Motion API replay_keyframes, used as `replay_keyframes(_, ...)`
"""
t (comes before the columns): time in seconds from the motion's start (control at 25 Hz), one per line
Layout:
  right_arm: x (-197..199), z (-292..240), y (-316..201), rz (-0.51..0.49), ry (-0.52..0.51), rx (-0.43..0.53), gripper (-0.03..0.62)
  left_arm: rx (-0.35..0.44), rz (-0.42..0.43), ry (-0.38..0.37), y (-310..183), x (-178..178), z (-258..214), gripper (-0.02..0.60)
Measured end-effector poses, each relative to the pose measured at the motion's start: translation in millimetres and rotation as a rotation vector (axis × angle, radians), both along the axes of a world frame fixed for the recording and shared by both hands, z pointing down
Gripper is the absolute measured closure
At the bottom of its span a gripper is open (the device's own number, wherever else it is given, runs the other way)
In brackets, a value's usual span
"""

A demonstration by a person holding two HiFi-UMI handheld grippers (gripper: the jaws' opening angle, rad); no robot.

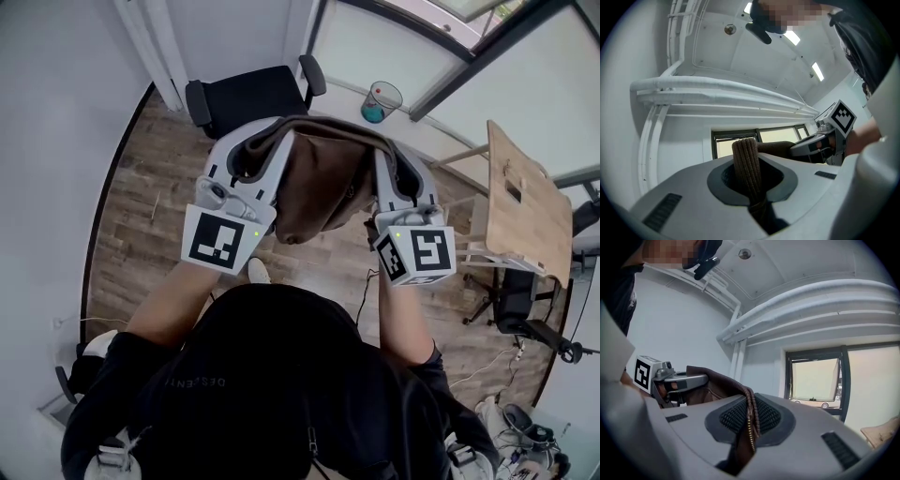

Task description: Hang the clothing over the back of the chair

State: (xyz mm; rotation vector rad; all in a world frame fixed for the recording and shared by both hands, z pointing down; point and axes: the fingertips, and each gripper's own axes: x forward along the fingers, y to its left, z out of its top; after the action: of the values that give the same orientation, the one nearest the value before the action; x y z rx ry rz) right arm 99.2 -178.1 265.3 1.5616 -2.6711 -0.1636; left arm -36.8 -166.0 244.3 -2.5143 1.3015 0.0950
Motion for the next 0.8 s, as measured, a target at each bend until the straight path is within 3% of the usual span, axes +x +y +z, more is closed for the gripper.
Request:
replay_keyframes(0.4,-1.0,4.0,-53.6,0.002,0.004,-0.016,0.548,-0.013,0.003,0.008,-53.1,-1.0,3.1,0.534)
replay_keyframes(0.8,-1.6,14.1,-125.5,-0.135,-0.015,-0.053,0.548,-0.050,-0.129,-0.005,-109.4,-0.1,12.1,0.534)
